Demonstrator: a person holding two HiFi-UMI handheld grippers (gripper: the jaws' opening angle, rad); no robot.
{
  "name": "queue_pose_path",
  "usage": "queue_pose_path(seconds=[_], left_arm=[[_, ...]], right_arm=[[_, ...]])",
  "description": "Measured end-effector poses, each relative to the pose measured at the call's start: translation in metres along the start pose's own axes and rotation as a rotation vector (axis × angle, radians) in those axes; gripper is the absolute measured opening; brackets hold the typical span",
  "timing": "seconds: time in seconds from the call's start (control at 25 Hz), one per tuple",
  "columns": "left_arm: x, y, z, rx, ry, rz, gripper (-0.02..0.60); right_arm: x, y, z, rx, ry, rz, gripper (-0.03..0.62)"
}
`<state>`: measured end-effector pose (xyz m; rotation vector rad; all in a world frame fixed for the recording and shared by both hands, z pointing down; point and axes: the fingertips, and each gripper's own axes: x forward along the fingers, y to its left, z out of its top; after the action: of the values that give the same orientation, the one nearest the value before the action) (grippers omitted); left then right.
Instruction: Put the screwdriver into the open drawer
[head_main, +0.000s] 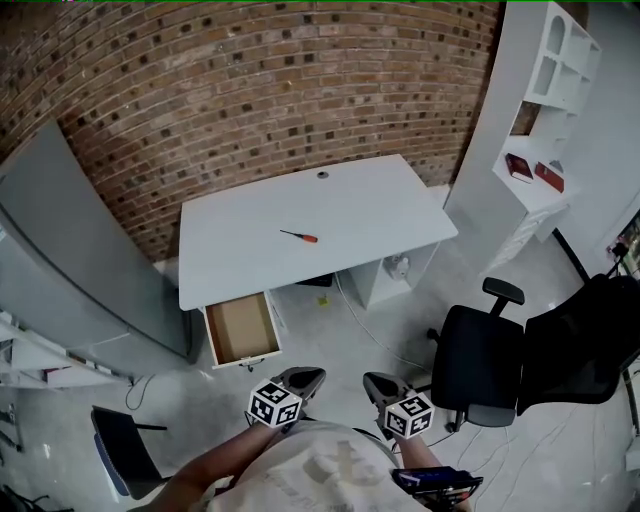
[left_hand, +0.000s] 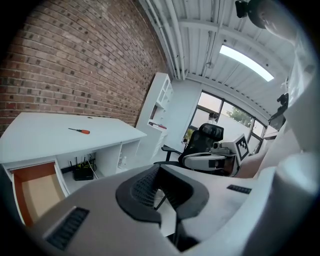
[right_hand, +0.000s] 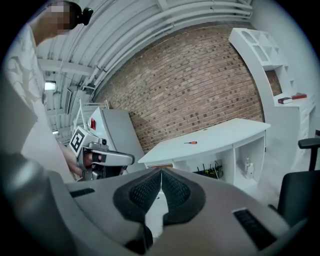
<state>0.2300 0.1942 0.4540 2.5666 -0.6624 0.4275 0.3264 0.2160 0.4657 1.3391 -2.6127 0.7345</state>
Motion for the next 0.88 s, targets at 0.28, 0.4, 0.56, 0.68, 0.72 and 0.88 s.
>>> queue_pose_path(seconds=[0.28,0.4,0.56,0.68,0.72,0.88], left_arm=[[0.006,-0.003,0.002,0.004,0.009,0.007,0.02],[0.0,0.003,0.001,-0.008,0.006,0.034,0.02],[-0.013,0.016,-0.004,-0.03,0.006,0.071,0.02],[-0.021,0.025,-0.007,-0.047,0.009,0.09,0.02],[-0.023,0.029,-0.008,-0.054,0.01,0.094,0.02],[-0.021,0.047,0.0,-0.071,0.002,0.094,0.02]], right_arm=[[-0.001,-0.009,-0.003,0.031,0.008,-0.001,0.023],[0.005,-0.008,-0.006,0.047,0.016,0.02,0.023],[0.018,-0.005,-0.007,0.068,0.025,0.042,0.023],[0.03,-0.003,-0.006,0.083,0.035,0.053,0.023],[0.034,-0.002,-0.005,0.088,0.039,0.055,0.023],[0.05,-0.004,0.001,0.09,0.064,0.052,0.023]])
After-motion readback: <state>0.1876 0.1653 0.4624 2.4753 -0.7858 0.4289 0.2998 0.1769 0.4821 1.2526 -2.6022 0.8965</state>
